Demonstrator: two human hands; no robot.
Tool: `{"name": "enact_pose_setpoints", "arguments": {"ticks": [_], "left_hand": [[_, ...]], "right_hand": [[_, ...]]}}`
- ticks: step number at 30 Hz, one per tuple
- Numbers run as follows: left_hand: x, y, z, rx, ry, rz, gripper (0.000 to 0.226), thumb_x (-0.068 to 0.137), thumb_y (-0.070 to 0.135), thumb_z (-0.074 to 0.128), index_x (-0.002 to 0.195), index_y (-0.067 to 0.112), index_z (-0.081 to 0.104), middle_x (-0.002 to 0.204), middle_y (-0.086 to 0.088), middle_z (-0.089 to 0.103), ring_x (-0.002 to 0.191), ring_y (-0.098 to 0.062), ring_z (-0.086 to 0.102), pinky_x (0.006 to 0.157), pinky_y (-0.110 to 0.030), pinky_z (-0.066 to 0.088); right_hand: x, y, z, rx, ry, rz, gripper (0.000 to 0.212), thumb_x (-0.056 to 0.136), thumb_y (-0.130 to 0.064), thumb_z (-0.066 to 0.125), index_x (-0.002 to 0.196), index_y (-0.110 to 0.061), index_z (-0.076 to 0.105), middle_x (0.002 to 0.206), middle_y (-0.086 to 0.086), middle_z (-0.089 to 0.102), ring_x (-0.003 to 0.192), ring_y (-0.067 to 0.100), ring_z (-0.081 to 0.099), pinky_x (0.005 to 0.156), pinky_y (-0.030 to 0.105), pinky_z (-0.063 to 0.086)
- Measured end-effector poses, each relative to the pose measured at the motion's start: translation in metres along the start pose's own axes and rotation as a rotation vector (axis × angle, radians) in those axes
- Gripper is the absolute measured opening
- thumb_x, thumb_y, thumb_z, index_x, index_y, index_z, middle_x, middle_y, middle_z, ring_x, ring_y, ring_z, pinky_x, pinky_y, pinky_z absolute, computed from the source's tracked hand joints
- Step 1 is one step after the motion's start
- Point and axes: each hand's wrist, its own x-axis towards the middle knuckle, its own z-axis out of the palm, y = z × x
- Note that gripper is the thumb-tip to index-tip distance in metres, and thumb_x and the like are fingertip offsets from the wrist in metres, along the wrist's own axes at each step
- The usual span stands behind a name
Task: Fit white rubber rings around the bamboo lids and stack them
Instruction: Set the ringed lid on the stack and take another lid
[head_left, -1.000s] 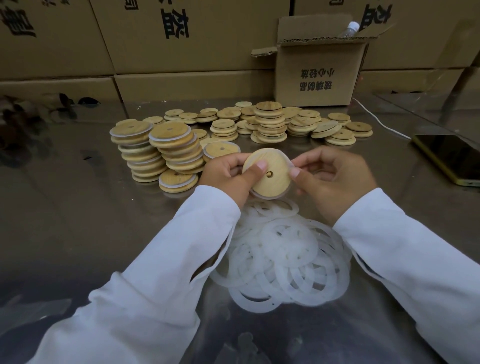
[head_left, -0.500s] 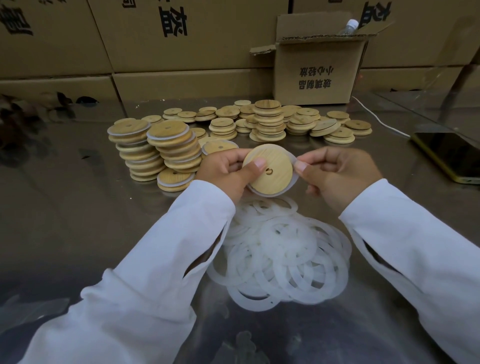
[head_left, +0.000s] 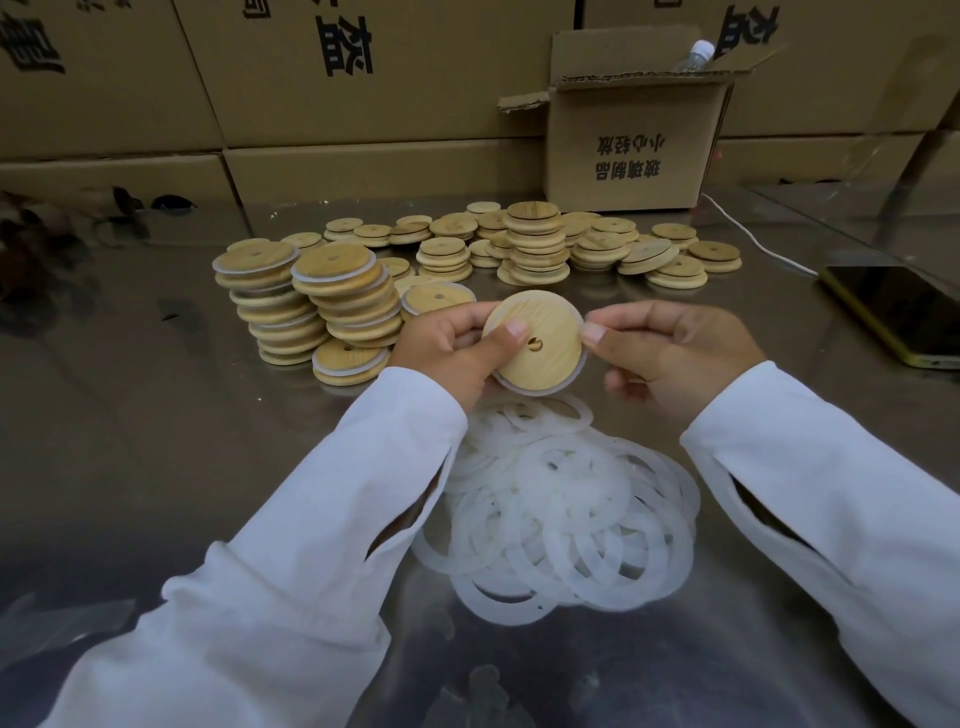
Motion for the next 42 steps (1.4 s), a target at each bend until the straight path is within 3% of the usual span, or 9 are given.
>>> {"name": "enact_pose_setpoints", "arguments": {"ticks": [6,10,14,19,23,33,36,38,42], "left_hand": [[-0.001,-0.001,0.004,-0.049,0.004,-0.105,0.01,0.085,0.011,0.06,0.093,0.011,0.066,0.089,-0.01,0.069,0.087,-0.026,0.067,0.074,-0.037,0.058],[-0.003,0.0,0.009,-0.061,-0.002,-0.173,0.016,0.086,0.011,0.059,0.101,0.007,0.065,0.1,-0.016,0.068,0.095,-0.029,0.066,0.078,-0.038,0.056],[-0.001,0.003,0.008,-0.083,0.157,-0.122,0.008,0.088,0.011,0.059,0.085,0.016,0.065,0.088,-0.005,0.068,0.08,-0.017,0.067,0.07,-0.029,0.058],[0.007,0.007,-0.003,-0.119,0.365,-0.128,0.017,0.088,0.004,0.056,0.077,0.017,0.059,0.066,-0.001,0.059,0.036,-0.003,0.05,0.038,-0.018,0.048],[0.007,0.004,-0.003,-0.085,0.321,-0.182,0.019,0.089,0.003,0.054,0.076,0.017,0.058,0.069,-0.004,0.057,0.032,-0.003,0.047,0.033,-0.017,0.043],[0.006,0.0,0.003,0.01,0.268,-0.133,0.022,0.09,0.006,0.051,0.078,0.022,0.058,0.065,0.002,0.058,0.035,-0.001,0.046,0.035,-0.015,0.041],[0.009,0.0,0.003,-0.015,0.234,-0.17,0.019,0.09,0.006,0.052,0.079,0.02,0.06,0.065,0.001,0.058,0.037,-0.003,0.047,0.036,-0.017,0.042],[0.01,-0.002,0.003,-0.017,0.24,-0.177,0.018,0.09,0.006,0.053,0.078,0.018,0.061,0.064,0.002,0.059,0.038,-0.004,0.047,0.036,-0.017,0.041],[0.013,-0.006,0.006,-0.041,0.246,-0.174,0.017,0.089,0.006,0.055,0.078,0.016,0.064,0.059,0.003,0.06,0.04,-0.007,0.047,0.037,-0.019,0.039]], "right_hand": [[0.001,0.005,0.001,-0.142,-0.032,-0.055,0.01,0.081,-0.025,0.067,0.09,-0.02,0.067,0.07,-0.004,0.069,0.051,0.004,0.06,0.068,0.024,0.051],[0.002,0.008,0.002,-0.201,-0.059,-0.06,0.006,0.082,-0.018,0.067,0.078,-0.022,0.065,0.06,-0.007,0.065,0.046,0.001,0.055,0.057,0.014,0.048],[0.009,0.005,-0.003,-0.118,0.018,-0.025,0.006,0.082,-0.019,0.067,0.077,-0.021,0.067,0.058,-0.005,0.065,0.044,0.001,0.054,0.054,0.014,0.048],[0.044,-0.002,0.003,0.035,0.119,0.244,0.01,0.083,-0.02,0.068,0.079,-0.013,0.062,0.064,0.003,0.061,0.047,0.008,0.054,0.055,0.024,0.053],[0.071,0.0,0.019,0.015,0.094,0.399,0.017,0.084,-0.018,0.066,0.091,-0.005,0.058,0.061,0.006,0.053,0.045,0.01,0.046,0.045,0.025,0.052],[0.115,-0.001,0.023,-0.356,0.139,0.339,0.037,0.08,-0.035,0.066,0.064,-0.009,0.045,0.056,0.007,0.044,0.049,0.018,0.039,0.046,0.025,0.033],[0.135,-0.013,0.027,-0.403,0.118,0.299,0.031,0.083,-0.036,0.061,0.075,-0.009,0.049,0.066,0.006,0.049,0.055,0.02,0.043,0.051,0.027,0.034],[0.149,-0.017,0.034,-0.457,0.159,0.173,0.031,0.082,-0.036,0.064,0.1,-0.012,0.056,0.087,0.006,0.056,0.073,0.022,0.05,0.062,0.03,0.038],[0.173,-0.02,0.055,-0.469,0.202,-0.027,0.062,0.076,-0.034,0.072,0.129,-0.016,0.046,0.131,0.009,0.048,0.114,0.029,0.049,0.079,0.028,0.037]]}}
